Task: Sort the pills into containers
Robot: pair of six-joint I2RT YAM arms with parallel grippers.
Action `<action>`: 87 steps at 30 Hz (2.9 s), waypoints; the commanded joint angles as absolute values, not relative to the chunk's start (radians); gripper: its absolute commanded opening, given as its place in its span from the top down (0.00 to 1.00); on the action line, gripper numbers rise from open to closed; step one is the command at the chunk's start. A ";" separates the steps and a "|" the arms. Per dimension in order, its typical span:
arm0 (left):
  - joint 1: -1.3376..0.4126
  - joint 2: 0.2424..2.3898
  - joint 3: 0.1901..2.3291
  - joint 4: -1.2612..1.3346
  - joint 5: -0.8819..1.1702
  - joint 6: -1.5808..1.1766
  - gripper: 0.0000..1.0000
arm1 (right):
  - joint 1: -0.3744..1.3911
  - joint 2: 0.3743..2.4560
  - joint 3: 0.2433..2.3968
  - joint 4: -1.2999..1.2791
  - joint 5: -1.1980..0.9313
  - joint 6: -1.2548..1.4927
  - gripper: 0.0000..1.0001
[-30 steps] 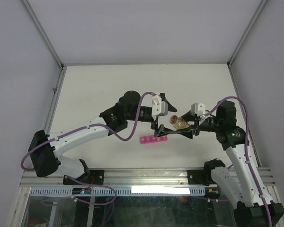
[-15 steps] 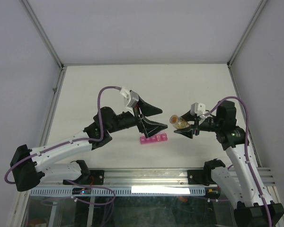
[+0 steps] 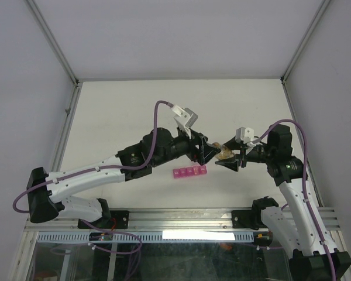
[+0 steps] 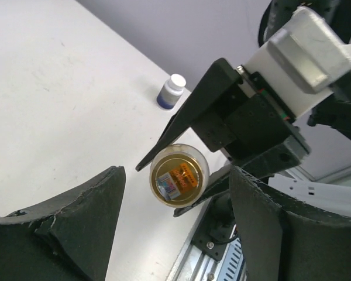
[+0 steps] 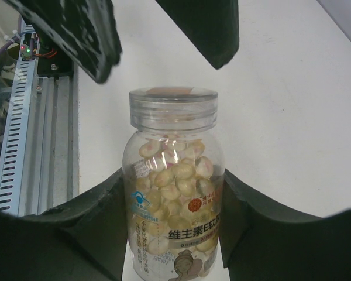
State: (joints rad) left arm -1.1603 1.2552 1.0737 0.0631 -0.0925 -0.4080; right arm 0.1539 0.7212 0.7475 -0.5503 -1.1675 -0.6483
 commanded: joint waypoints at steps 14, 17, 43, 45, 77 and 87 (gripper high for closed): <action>-1.177 1.333 1.185 -0.018 -0.032 -0.385 0.70 | 0.149 0.718 0.779 -0.497 -1.186 -0.638 1.00; -1.177 1.335 1.187 -0.019 0.012 -0.361 0.73 | 0.149 0.718 0.779 -0.497 -1.185 -0.638 1.00; -1.063 1.375 1.253 -0.034 0.464 0.303 0.04 | 0.143 0.707 0.781 -0.502 -1.190 -0.641 1.00; -1.063 1.314 1.178 0.064 0.415 0.228 0.01 | 0.143 0.705 0.781 -0.503 -1.191 -0.643 1.00; -1.279 1.335 1.228 -0.082 -0.405 -0.341 0.28 | 0.143 0.707 0.778 -0.501 -1.194 -0.641 1.00; -1.280 1.385 1.282 -0.110 -0.347 -0.333 0.48 | 0.143 0.709 0.778 -0.500 -1.194 -0.641 1.00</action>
State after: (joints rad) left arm -1.2709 1.3884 1.2278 -0.0998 -0.3492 -0.3511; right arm 0.1471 0.7193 0.7471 -0.5510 -1.1671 -0.6453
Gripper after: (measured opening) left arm 0.560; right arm 0.545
